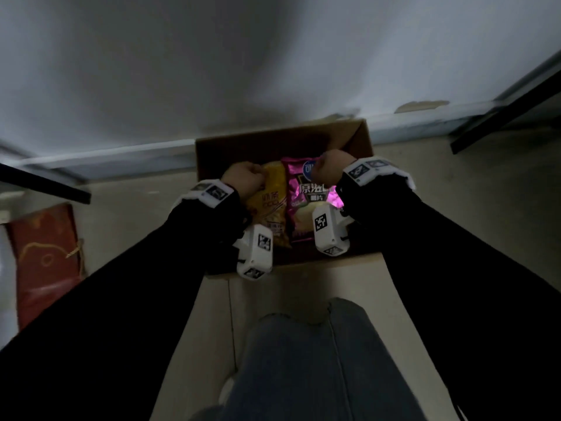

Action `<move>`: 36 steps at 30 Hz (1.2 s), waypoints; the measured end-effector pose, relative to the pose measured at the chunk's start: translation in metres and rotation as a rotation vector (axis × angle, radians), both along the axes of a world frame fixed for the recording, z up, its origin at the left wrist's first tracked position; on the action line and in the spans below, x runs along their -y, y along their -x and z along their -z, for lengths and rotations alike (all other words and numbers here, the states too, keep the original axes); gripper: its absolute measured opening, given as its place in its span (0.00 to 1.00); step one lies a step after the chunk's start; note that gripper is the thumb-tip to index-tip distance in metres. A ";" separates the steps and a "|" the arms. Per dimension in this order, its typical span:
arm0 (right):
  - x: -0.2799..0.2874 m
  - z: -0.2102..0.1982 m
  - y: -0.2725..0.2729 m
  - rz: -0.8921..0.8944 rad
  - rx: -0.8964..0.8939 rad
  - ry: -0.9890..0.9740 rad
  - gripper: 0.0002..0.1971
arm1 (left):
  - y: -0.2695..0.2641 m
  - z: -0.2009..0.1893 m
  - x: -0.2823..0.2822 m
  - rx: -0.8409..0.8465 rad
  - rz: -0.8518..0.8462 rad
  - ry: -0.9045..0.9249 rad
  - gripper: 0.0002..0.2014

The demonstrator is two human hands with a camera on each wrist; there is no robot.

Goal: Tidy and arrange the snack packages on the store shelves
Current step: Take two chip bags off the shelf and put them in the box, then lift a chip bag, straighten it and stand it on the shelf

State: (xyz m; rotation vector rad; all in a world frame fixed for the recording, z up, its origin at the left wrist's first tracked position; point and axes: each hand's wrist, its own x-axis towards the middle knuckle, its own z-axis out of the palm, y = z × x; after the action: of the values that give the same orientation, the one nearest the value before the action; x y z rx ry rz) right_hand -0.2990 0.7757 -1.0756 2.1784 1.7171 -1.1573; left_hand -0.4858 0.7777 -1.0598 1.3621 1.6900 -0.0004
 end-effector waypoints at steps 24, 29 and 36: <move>0.552 -0.823 -0.121 1.222 0.134 -0.583 0.23 | -0.231 -0.766 0.302 0.438 1.104 -0.360 0.17; 0.697 -0.867 -0.135 1.453 0.339 -0.641 0.32 | -0.312 -0.820 0.430 0.584 1.384 -0.472 0.26; 0.891 -0.884 -0.177 1.660 0.578 -0.744 0.40 | -0.398 -0.844 0.639 0.823 1.639 -0.515 0.32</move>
State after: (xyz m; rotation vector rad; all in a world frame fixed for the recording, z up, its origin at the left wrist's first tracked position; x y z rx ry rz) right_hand -0.1217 -0.1154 -0.1912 3.7678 -0.3150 0.3598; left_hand -0.0883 0.1390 -0.2157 2.3058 -0.3915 0.0509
